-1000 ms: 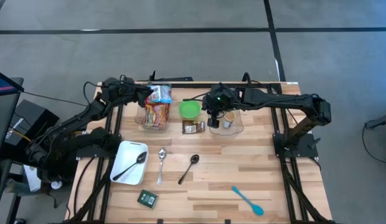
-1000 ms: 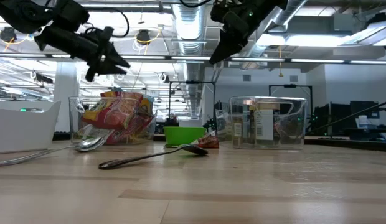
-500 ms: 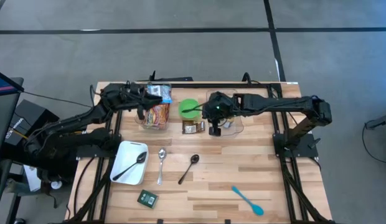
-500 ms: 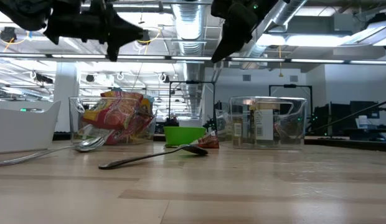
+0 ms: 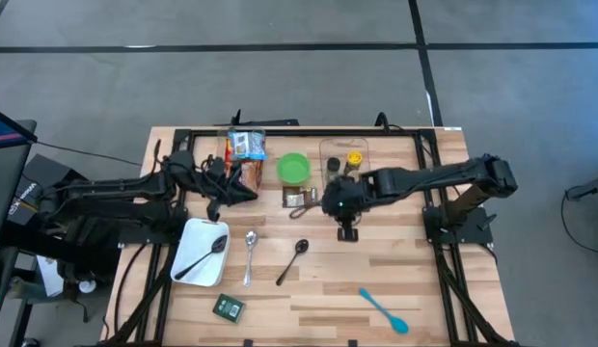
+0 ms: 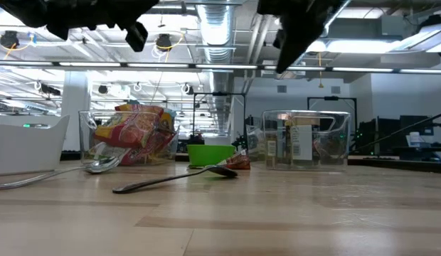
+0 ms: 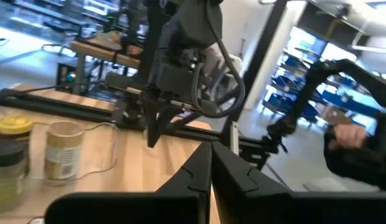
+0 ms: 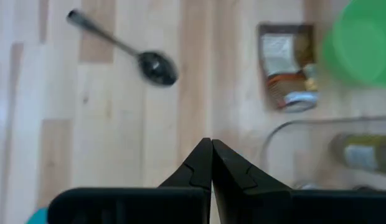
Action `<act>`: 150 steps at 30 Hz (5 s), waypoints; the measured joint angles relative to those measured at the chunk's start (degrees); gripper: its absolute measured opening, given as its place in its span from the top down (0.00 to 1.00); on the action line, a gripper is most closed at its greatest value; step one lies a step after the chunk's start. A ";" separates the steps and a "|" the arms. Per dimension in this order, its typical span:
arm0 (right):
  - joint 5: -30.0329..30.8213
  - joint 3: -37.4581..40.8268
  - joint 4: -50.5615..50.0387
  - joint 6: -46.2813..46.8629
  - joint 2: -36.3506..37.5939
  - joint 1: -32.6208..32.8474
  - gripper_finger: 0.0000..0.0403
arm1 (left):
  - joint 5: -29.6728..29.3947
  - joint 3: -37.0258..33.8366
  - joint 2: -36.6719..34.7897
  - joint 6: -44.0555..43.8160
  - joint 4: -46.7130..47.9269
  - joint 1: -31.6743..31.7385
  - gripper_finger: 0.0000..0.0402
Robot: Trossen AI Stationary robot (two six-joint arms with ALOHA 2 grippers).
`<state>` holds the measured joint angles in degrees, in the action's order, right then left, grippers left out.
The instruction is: Pick & Place Food Item
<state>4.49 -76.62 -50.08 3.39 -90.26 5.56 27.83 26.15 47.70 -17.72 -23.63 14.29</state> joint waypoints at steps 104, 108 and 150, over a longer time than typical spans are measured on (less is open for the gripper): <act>-11.26 0.00 -7.04 70.61 -16.92 35.72 1.00 | -0.79 0.05 0.02 10.40 0.72 -2.01 0.99; -10.39 0.00 -5.92 71.49 -16.90 37.83 1.00 | -0.79 0.04 0.04 10.39 0.74 -2.04 0.99; -13.42 16.50 13.62 89.64 -10.12 41.62 1.00 | -0.76 0.00 0.04 10.19 0.71 -2.04 0.99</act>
<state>-8.93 -60.12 -36.46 93.03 -100.38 47.18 27.07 26.15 47.75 -7.53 -22.92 12.25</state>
